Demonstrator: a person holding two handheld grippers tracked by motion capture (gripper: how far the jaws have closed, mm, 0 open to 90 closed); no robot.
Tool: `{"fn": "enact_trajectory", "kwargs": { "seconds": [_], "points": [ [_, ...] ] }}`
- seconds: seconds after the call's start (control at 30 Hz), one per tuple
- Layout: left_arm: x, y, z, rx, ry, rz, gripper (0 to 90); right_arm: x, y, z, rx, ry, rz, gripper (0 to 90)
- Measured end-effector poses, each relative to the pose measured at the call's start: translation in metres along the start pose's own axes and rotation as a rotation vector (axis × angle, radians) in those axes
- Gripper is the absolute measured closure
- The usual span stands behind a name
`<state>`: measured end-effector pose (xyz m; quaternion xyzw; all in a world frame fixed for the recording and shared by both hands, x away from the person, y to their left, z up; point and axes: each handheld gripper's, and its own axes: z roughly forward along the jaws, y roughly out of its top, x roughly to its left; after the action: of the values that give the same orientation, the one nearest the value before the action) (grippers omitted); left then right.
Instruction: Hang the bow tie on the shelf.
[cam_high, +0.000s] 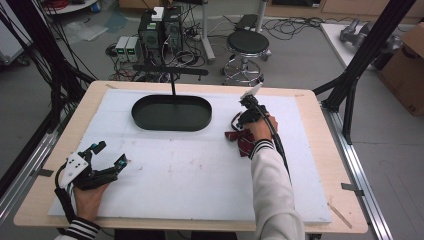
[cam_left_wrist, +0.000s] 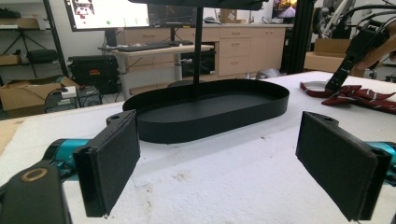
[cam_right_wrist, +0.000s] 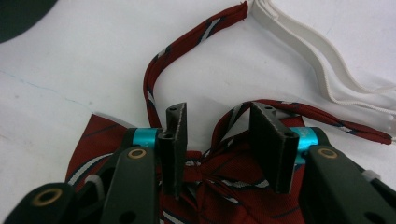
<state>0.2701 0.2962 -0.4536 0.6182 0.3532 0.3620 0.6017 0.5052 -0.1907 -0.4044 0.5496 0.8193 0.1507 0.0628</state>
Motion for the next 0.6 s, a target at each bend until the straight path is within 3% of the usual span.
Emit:
{"fn": "enact_trajectory", "kwargs": {
  "seconds": [0.2, 0.33, 0.6],
  "points": [
    [-0.0002, 0.0, 0.0001, -0.001, 0.0, 0.001, 14.1, -0.001, 0.0001, 0.0004, 0.016, -0.006, 0.014, 64.2],
    [-0.0003, 0.0, 0.0001, -0.001, 0.0, 0.001, 14.1, 0.0002, 0.0011, 0.0031, 0.02, 0.0, 0.05, 64.5],
    [-0.0002, 0.0, 0.0, -0.001, -0.001, 0.0, 14.1, 0.0042, 0.0037, 0.0064, 0.028, -0.055, 0.05, 76.7]
  ]
}}
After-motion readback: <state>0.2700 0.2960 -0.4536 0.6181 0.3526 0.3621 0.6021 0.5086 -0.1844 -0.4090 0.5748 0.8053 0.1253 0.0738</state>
